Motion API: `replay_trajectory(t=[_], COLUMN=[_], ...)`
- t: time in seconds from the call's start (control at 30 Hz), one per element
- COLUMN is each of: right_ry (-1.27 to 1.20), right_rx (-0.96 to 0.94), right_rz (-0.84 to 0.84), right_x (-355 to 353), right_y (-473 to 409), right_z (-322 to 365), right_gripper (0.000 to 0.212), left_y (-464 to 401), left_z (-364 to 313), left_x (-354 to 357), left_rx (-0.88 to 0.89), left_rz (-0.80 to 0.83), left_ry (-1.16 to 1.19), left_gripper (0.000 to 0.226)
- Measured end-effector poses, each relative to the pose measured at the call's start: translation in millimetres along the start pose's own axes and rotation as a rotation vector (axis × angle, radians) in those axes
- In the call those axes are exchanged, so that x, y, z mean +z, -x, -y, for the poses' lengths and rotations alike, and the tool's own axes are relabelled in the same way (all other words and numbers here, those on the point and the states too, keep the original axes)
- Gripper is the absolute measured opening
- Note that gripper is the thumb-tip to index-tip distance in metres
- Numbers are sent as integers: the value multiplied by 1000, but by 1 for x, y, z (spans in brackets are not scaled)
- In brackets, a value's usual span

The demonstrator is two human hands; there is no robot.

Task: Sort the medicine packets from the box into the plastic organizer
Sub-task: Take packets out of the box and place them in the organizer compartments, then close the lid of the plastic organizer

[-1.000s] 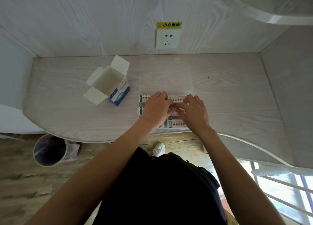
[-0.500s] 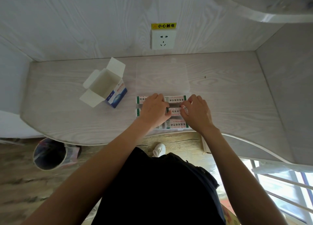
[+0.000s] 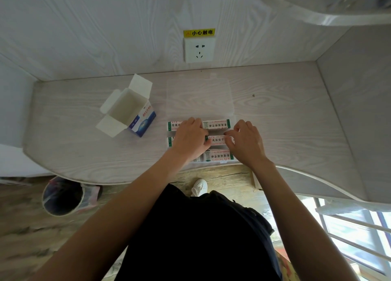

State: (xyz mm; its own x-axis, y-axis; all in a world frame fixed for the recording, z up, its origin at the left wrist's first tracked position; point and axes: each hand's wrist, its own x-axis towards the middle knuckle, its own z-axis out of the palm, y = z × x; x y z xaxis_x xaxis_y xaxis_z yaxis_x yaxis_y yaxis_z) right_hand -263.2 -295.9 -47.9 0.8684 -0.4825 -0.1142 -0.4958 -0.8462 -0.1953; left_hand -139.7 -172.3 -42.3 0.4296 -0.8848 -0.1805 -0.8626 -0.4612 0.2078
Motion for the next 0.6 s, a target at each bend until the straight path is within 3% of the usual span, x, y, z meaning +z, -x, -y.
replay_trajectory(t=[0.23, 0.43, 0.6], right_ry=[-138, -393, -543], right_rx=[9, 130, 185], right_rz=[-123, -289, -264], right_x=[1, -4, -11], right_y=[-3, -9, -25], right_z=[-3, -10, -18], right_gripper=[23, 16, 20], left_y=[2, 12, 19], left_z=[4, 21, 53], left_x=[-5, -16, -23], left_rx=[17, 32, -172], left_rz=[-71, -281, -412], left_ry=[88, 297, 490], left_gripper=[35, 20, 25])
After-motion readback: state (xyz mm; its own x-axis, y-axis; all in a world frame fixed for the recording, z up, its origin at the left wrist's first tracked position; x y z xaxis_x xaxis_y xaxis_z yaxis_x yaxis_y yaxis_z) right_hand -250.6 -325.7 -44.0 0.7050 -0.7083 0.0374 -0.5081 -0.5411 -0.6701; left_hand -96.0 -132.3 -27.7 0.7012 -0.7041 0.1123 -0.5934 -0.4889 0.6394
